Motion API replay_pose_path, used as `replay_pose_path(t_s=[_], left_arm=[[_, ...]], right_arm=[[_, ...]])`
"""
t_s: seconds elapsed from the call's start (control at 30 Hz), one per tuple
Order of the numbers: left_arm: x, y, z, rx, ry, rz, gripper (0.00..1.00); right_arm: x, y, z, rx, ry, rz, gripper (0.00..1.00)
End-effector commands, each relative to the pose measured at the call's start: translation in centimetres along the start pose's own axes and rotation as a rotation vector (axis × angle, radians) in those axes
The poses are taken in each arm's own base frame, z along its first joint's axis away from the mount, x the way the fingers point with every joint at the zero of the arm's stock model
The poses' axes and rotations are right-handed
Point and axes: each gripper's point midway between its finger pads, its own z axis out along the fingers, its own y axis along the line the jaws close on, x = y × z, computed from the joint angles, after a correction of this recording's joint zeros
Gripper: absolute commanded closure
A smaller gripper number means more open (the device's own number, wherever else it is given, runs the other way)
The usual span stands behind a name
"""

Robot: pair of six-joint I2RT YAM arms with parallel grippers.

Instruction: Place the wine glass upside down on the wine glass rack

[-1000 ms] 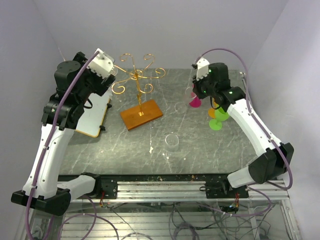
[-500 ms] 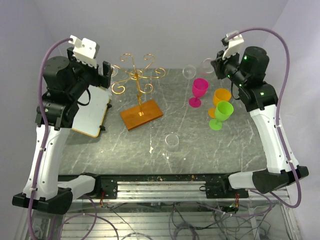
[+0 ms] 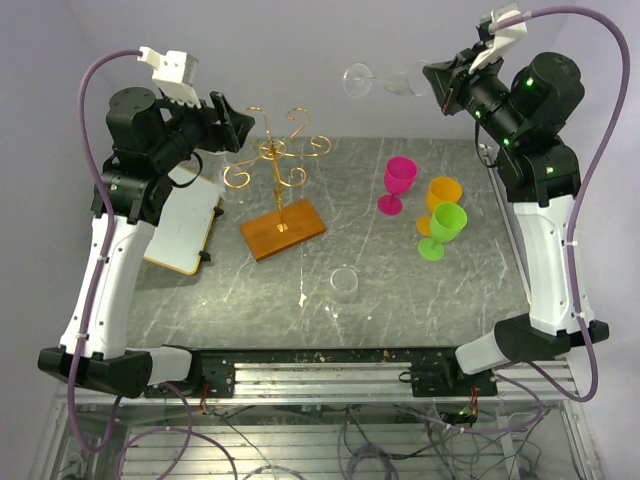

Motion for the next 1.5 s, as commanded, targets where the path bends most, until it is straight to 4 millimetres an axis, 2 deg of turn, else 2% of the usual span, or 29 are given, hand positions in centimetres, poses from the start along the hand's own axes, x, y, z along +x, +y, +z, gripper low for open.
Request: replay_pose_path(t_s=[0.0, 0.17, 0.4, 0.6, 0.87, 1.0, 1.07, 1.2, 1.4, 1.47], left_arm=[[-2.0, -2.1, 1.1, 0.109, -0.063, -0.132, 0.17], [-1.8, -3.8, 2.4, 0.211, -0.058, -0.218, 0.18], [-1.1, -5.5, 4.4, 0.274, -0.033, -0.282, 0.18], [-0.2, -6.2, 5.9, 0.312, -0.014, -0.319, 0.29], [0.9, -6.9, 6.8, 0.363, 0.009, -0.336, 0.44], [1.0, -7.2, 6.8, 0.383, 0.012, -0.338, 0.61], [1.1, -7.2, 6.7, 0.382, 0.013, -0.335, 0.66], [1.3, -7.1, 6.6, 0.375, 0.02, -0.334, 0.7], [1.5, -6.8, 6.4, 0.353, 0.024, -0.339, 0.64], [1.4, -6.8, 6.3, 0.353, 0.021, -0.337, 0.68]], right_arm=[[-3.0, 2.4, 0.5, -0.123, -0.091, 0.069, 1.0], [-3.5, 5.1, 1.1, -0.245, -0.111, 0.124, 1.0], [-3.6, 7.3, 1.6, -0.359, -0.116, 0.168, 1.0], [-3.7, 8.7, 1.4, -0.434, -0.117, 0.199, 1.0], [-3.5, 9.5, 1.2, -0.484, -0.112, 0.221, 1.0], [-3.3, 9.8, 1.2, -0.494, -0.105, 0.23, 1.0], [-3.2, 9.6, 1.2, -0.486, -0.105, 0.226, 1.0], [-3.2, 9.5, 1.2, -0.48, -0.104, 0.22, 1.0], [-3.0, 9.4, 1.3, -0.47, -0.101, 0.212, 1.0], [-2.9, 9.3, 1.3, -0.468, -0.099, 0.209, 1.0]])
